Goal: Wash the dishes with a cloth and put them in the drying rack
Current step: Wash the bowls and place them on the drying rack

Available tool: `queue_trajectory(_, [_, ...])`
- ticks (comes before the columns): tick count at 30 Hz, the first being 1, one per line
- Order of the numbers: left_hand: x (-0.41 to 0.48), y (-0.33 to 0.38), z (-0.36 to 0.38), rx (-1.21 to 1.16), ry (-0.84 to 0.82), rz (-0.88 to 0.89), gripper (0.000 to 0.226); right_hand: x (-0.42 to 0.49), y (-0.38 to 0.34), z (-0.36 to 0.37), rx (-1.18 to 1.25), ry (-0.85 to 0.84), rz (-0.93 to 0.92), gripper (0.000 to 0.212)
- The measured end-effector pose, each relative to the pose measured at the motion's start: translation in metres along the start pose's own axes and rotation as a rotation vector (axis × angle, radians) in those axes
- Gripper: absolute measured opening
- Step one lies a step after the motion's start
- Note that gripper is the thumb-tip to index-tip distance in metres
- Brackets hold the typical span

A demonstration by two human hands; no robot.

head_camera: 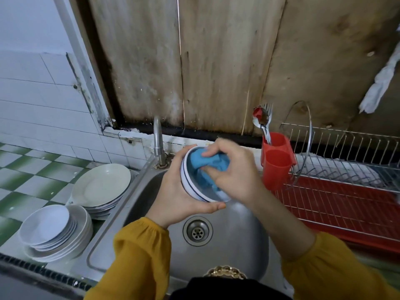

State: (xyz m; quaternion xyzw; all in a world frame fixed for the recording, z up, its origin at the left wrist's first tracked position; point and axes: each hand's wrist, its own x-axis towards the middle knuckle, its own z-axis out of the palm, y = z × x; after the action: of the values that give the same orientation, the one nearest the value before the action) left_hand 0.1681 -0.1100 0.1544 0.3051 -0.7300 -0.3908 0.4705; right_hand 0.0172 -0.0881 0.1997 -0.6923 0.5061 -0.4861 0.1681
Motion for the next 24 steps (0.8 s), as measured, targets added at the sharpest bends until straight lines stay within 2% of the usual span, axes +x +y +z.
queue_trajectory(2, [-0.001, -0.001, -0.002, -0.043, 0.025, -0.037, 0.109, -0.009, -0.004, -0.004, 0.175, -0.205, 0.032, 0.042])
queue_trajectory(3, [-0.002, -0.001, -0.003, -0.055, 0.048, -0.046, 0.11, -0.009, -0.002, -0.01, 0.189, -0.299, 0.056, 0.044])
queue_trajectory(4, [-0.004, 0.0, -0.002, -0.047, 0.069, -0.041, 0.112, -0.008, 0.003, -0.017, 0.144, -0.305, 0.063, 0.044])
queue_trajectory(6, [-0.008, 0.002, 0.007, -0.018, 0.081, -0.03, 0.111, -0.005, 0.014, -0.022, -0.026, -0.08, 0.046, 0.036])
queue_trajectory(7, [-0.01, 0.003, 0.014, -0.006, 0.065, -0.03, 0.109, -0.007, 0.015, -0.021, -0.055, 0.049, 0.047, 0.033])
queue_trajectory(8, [-0.011, 0.004, 0.021, 0.003, 0.046, -0.034, 0.107, -0.011, 0.014, -0.018, -0.019, 0.104, 0.057, 0.034])
queue_trajectory(9, [-0.013, 0.004, 0.025, 0.007, 0.034, -0.042, 0.106, -0.016, 0.014, -0.016, 0.072, 0.072, 0.071, 0.037])
queue_trajectory(11, [-0.018, 0.004, 0.027, -0.004, 0.041, -0.059, 0.109, -0.028, 0.013, -0.017, 0.276, -0.145, 0.106, 0.043])
queue_trajectory(13, [-0.027, 0.005, 0.027, -0.013, 0.065, -0.058, 0.108, -0.034, 0.016, -0.029, 0.286, -0.349, 0.11, 0.044])
queue_trajectory(14, [-0.033, 0.006, 0.029, -0.005, 0.078, -0.058, 0.106, -0.034, 0.02, -0.034, 0.196, -0.323, 0.102, 0.045])
queue_trajectory(16, [-0.042, 0.009, 0.039, 0.001, 0.094, -0.072, 0.101, -0.034, 0.025, -0.039, -0.014, -0.09, 0.082, 0.044])
queue_trajectory(18, [-0.047, 0.011, 0.05, 0.007, 0.087, -0.083, 0.1, -0.039, 0.019, -0.035, -0.021, 0.04, 0.062, 0.044])
queue_trajectory(20, [-0.049, 0.011, 0.053, 0.01, 0.07, -0.087, 0.103, -0.051, 0.014, -0.03, 0.126, -0.044, 0.038, 0.045])
queue_trajectory(22, [-0.051, 0.011, 0.05, 0.008, 0.078, -0.083, 0.106, -0.06, 0.011, -0.035, 0.326, -0.235, 0.04, 0.044])
queue_trajectory(23, [-0.052, 0.011, 0.05, 0.01, 0.086, -0.074, 0.107, -0.06, 0.013, -0.041, 0.389, -0.279, 0.062, 0.043])
queue_trajectory(24, [-0.053, 0.012, 0.05, 0.021, 0.088, -0.065, 0.107, -0.058, 0.017, -0.043, 0.399, -0.247, 0.086, 0.042])
